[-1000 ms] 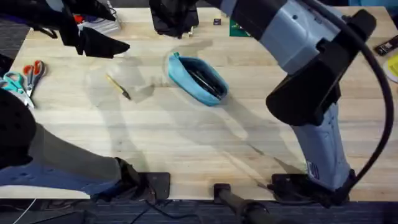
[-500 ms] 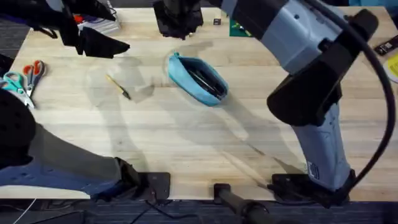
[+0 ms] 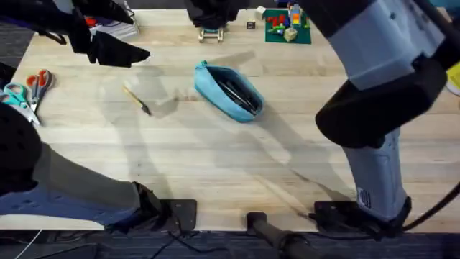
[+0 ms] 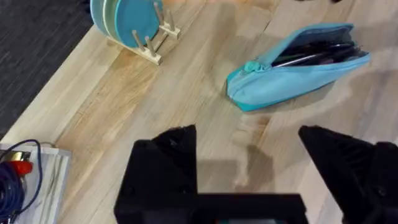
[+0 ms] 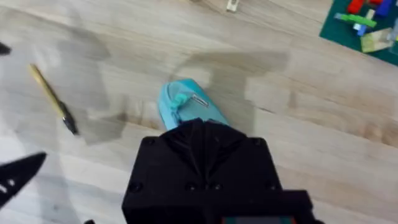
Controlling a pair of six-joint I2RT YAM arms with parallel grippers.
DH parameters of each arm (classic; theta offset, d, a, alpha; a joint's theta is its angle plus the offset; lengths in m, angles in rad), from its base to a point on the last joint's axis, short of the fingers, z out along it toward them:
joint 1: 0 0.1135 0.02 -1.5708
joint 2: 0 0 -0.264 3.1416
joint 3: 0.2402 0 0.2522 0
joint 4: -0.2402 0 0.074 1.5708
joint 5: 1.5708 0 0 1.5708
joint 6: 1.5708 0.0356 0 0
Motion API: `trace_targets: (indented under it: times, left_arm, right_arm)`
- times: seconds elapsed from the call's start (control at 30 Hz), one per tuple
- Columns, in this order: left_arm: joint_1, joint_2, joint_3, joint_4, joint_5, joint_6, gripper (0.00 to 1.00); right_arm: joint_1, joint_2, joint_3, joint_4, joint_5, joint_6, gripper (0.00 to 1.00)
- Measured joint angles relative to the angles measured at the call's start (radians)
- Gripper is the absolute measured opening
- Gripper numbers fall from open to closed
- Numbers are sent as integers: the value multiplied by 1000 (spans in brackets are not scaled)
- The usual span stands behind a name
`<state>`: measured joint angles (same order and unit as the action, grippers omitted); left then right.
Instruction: Unzip the bag, pick up the pens from the table one at a time and place them inside, then zip the bag closed.
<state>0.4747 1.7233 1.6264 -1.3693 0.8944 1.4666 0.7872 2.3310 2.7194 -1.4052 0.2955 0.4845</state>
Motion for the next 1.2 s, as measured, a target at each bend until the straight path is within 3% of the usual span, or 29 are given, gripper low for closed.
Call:
trace_targets:
  times: [0.5,0.6,0.8,1.2]
  left_arm:
    - [0,0,0,-7,0,0,993]
    - [0,0,0,-9,0,0,993]
    - [0,0,0,-23,0,0,993]
    - [0,0,0,-23,0,0,993]
  right_arm:
    - [-11,-82,46,-123,-65,-62,30]
    - [-18,-141,-2,-120,-76,-74,30]
    - [-38,-247,-219,-123,-79,-103,31]
    - [-44,-248,-258,-93,-55,-116,30]
